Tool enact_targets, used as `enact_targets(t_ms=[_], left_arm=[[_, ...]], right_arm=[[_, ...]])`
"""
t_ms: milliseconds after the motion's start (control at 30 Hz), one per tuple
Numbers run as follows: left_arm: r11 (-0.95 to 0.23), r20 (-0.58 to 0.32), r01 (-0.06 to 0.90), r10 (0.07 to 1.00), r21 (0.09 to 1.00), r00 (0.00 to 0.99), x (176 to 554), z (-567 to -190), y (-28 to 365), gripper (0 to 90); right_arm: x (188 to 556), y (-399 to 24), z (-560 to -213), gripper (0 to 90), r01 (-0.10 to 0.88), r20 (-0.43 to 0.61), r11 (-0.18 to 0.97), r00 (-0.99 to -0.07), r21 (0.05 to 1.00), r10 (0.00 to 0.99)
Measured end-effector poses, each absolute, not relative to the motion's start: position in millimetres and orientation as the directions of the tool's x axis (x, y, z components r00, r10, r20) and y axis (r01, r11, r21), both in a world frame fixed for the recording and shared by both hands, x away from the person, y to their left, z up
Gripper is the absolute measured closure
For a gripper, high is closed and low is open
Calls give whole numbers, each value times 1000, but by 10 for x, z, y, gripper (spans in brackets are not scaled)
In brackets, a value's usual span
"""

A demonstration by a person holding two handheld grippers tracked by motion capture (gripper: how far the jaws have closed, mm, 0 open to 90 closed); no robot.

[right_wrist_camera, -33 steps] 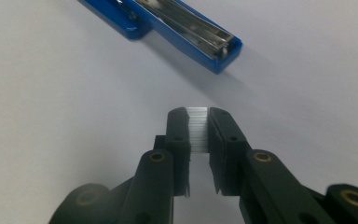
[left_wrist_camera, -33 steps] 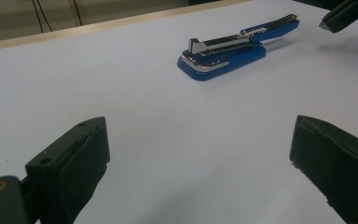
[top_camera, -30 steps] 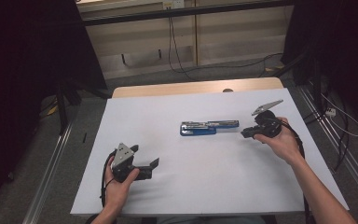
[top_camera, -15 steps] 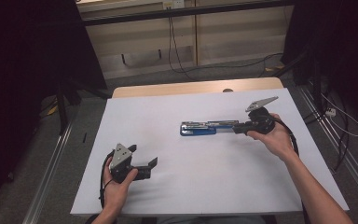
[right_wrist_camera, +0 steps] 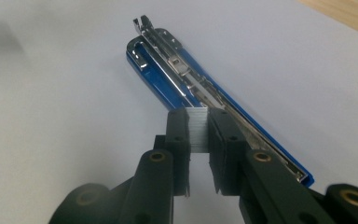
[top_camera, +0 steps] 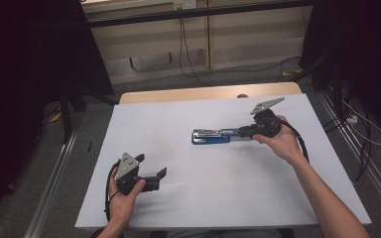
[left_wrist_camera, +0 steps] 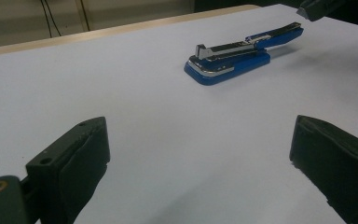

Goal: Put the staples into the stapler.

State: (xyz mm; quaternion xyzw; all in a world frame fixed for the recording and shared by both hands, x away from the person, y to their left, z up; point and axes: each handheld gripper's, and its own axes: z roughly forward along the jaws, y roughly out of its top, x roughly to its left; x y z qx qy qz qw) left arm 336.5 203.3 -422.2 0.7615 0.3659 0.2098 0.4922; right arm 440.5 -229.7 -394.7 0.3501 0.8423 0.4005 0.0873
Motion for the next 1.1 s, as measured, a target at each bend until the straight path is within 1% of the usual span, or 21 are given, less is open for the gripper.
enact_targets(t_ms=[267,767,1100], left_arm=[[-237,-56,359,762,903,645,3374,-4224,2033,49],[-238,-55,356,760,904,648,3373,-4218,2036,49],[-248,-51,354,753,902,656,3374,-4218,2041,49]], right_arm=[[4491,-2195,-3875,794,488,118,417,-746,767,655],[4611,-1981,-3894,794,490,141,417,-760,766,634],[4705,-1859,-3879,794,471,117,416,-759,778,640]])
